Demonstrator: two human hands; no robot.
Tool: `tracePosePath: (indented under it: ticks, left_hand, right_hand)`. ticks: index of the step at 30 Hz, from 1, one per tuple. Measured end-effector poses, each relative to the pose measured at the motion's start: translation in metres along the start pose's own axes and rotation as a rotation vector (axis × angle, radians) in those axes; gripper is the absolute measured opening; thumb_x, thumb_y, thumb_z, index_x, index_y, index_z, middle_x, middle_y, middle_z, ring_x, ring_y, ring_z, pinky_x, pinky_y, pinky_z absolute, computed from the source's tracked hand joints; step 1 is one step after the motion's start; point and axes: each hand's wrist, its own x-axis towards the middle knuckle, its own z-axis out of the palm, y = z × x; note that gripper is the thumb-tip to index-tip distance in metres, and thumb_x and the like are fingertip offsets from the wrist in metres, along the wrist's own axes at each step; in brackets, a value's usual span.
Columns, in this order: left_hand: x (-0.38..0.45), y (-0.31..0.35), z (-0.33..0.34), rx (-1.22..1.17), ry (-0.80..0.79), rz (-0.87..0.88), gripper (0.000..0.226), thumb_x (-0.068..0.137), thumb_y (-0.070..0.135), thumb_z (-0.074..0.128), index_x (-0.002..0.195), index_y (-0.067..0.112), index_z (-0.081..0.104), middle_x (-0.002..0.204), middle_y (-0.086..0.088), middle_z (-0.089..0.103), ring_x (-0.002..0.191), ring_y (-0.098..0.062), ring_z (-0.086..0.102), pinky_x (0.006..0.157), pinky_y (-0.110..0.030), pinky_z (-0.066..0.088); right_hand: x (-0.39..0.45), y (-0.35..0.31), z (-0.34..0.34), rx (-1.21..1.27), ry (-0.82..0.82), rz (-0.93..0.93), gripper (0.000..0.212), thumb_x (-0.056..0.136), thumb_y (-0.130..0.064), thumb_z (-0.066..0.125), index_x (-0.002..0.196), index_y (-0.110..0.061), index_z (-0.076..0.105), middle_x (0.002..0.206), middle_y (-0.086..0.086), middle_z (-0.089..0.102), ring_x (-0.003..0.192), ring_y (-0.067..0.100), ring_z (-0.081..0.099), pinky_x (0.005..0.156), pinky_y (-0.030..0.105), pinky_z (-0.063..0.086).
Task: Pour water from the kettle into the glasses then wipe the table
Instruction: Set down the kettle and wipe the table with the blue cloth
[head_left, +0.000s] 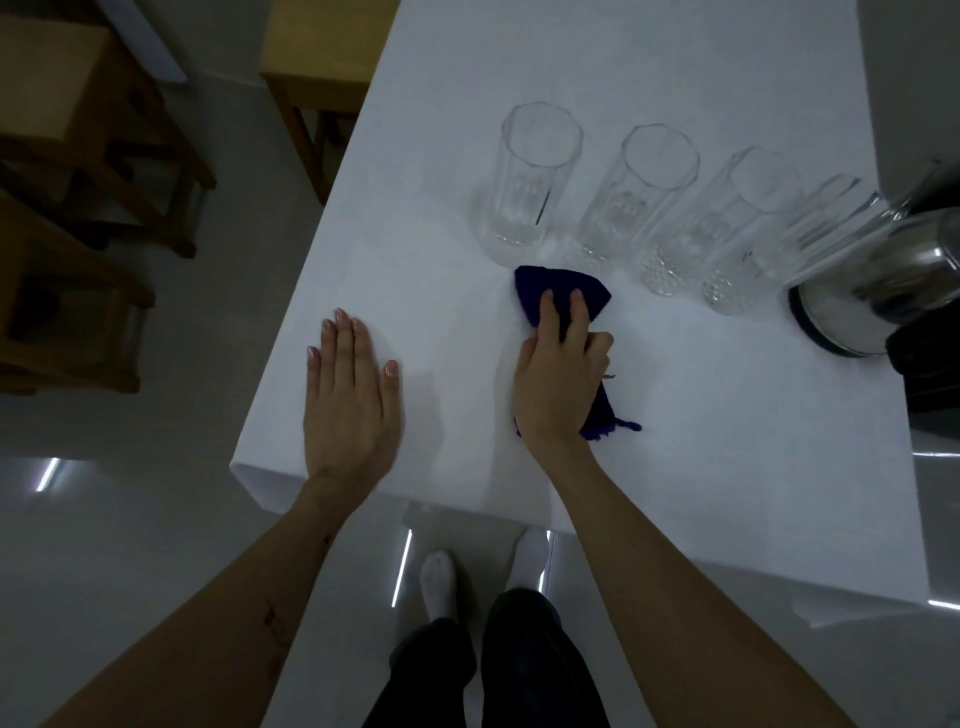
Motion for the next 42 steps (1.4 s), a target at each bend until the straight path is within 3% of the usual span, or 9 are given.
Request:
tracePosePath:
  ticks: [4,8,11,14,21,26,31,38,42]
  left_hand:
    - [0.000,-0.001,0.001,-0.002,0.007,-0.002,0.063,0.101,0.042,0.012,0.153,0.005,0.010,0.162,-0.009,0.005,0.150,-0.019,-0.001,0.122,-0.037,0.000]
    - [0.000,-0.002,0.002,-0.003,0.006,-0.001,0.062,0.102,0.041,0.014,0.153,0.005,0.010,0.162,-0.009,0.006,0.150,-0.019,0.000,0.122,-0.037,0.000]
    - [0.000,-0.003,0.002,-0.008,0.009,0.006,0.061,0.103,0.039,0.014,0.153,0.005,0.011,0.162,-0.009,0.007,0.150,-0.019,0.001,0.122,-0.037,0.001]
    - [0.000,-0.004,0.003,0.005,0.015,0.002,0.060,0.103,0.039,0.014,0.153,0.005,0.011,0.162,-0.010,0.008,0.150,-0.019,0.001,0.122,-0.037,0.001]
    - [0.000,-0.004,0.004,-0.002,0.022,-0.002,0.059,0.103,0.037,0.015,0.153,0.006,0.011,0.162,-0.008,0.007,0.150,-0.018,0.000,0.122,-0.035,0.000]
    - [0.000,-0.005,0.003,-0.017,0.026,-0.005,0.058,0.103,0.036,0.016,0.153,0.006,0.012,0.162,-0.008,0.008,0.150,-0.016,0.001,0.122,-0.034,-0.001]
    - [0.000,-0.006,0.002,0.008,0.022,0.003,0.059,0.103,0.037,0.015,0.153,0.005,0.012,0.162,-0.009,0.009,0.150,-0.018,0.003,0.122,-0.036,0.002]
    - [-0.001,-0.005,0.003,0.005,0.020,-0.001,0.059,0.103,0.037,0.014,0.153,0.005,0.011,0.162,-0.009,0.008,0.150,-0.018,0.001,0.122,-0.033,-0.002]
    - [-0.001,-0.004,0.002,-0.016,0.014,-0.012,0.059,0.103,0.038,0.013,0.153,0.007,0.010,0.163,-0.006,0.006,0.150,-0.015,-0.001,0.121,-0.031,-0.004]
  right_hand:
    - [0.001,0.003,0.000,0.026,-0.051,-0.146,0.047,0.089,-0.007,0.061,0.136,-0.010,0.061,0.147,0.018,0.052,0.092,0.040,0.054,0.077,0.049,0.052]
    - [-0.002,0.010,-0.007,0.073,-0.095,-0.316,0.049,0.095,-0.018,0.038,0.137,-0.013,0.061,0.149,0.012,0.052,0.089,0.034,0.050,0.077,0.043,0.051]
    - [-0.011,0.023,-0.015,0.117,-0.119,-0.504,0.046,0.095,-0.015,0.043,0.136,-0.015,0.062,0.148,0.009,0.053,0.088,0.028,0.046,0.076,0.035,0.046]
    - [-0.015,0.045,-0.025,0.079,-0.133,-0.611,0.045,0.092,-0.015,0.044,0.132,-0.015,0.066,0.146,0.008,0.055,0.090,0.030,0.049,0.071,0.039,0.046]
    - [0.007,0.033,-0.018,0.000,-0.039,-0.163,0.046,0.090,-0.015,0.049,0.133,-0.014,0.065,0.145,0.018,0.054,0.096,0.043,0.054,0.079,0.049,0.045]
    - [0.001,-0.014,-0.005,0.032,-0.132,-0.380,0.049,0.091,-0.019,0.041,0.134,-0.020,0.065,0.143,0.013,0.056,0.089,0.035,0.050,0.072,0.040,0.045]
    - [-0.023,0.019,-0.019,0.049,-0.185,-0.559,0.047,0.092,-0.016,0.044,0.134,-0.020,0.065,0.146,0.009,0.055,0.089,0.026,0.040,0.071,0.035,0.037]
    - [-0.001,0.045,-0.026,-0.039,-0.123,-0.211,0.049,0.092,-0.021,0.045,0.138,-0.026,0.061,0.153,0.016,0.045,0.103,0.036,0.046,0.086,0.050,0.041]
    - [0.012,-0.007,-0.006,0.020,-0.166,-0.236,0.053,0.092,-0.024,0.036,0.140,-0.024,0.060,0.151,0.018,0.047,0.102,0.043,0.051,0.084,0.052,0.047]
